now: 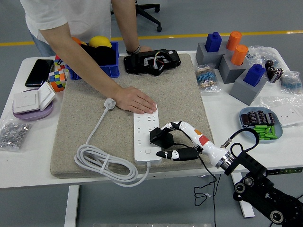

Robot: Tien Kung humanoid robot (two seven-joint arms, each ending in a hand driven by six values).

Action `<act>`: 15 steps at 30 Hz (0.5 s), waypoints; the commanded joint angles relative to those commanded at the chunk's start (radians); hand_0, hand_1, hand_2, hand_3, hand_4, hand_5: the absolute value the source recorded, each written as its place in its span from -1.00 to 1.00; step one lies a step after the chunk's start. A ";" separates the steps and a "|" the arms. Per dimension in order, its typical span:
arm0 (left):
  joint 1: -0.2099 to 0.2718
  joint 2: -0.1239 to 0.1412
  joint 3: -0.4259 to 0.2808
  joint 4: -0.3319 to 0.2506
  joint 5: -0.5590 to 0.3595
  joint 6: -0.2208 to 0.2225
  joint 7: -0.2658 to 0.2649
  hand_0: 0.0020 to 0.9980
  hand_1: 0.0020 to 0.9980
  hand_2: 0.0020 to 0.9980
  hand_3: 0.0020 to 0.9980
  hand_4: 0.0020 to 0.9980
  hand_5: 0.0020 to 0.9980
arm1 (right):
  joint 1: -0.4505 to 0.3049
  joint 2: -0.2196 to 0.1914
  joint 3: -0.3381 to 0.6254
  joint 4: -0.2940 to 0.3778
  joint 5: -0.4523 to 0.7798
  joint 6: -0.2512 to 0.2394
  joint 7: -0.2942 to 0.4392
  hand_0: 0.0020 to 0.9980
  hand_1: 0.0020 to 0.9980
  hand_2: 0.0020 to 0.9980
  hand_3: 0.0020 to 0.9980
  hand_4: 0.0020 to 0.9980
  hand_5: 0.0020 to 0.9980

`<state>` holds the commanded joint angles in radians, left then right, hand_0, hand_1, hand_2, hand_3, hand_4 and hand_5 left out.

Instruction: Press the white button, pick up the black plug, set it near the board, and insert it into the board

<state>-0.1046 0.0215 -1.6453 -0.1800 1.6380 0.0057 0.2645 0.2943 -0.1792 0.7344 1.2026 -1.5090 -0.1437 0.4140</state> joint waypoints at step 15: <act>-0.002 -0.003 0.007 0.000 -0.014 0.002 -0.004 -0.07 -0.01 0.02 0.16 0.19 -0.49 | 0.025 0.015 -0.029 0.014 0.004 0.005 0.001 0.41 0.19 0.10 0.13 0.93 -0.23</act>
<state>-0.1065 0.0180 -1.6386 -0.1800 1.6243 0.0079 0.2601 0.3190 -0.1643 0.7057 1.2169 -1.5050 -0.1389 0.4149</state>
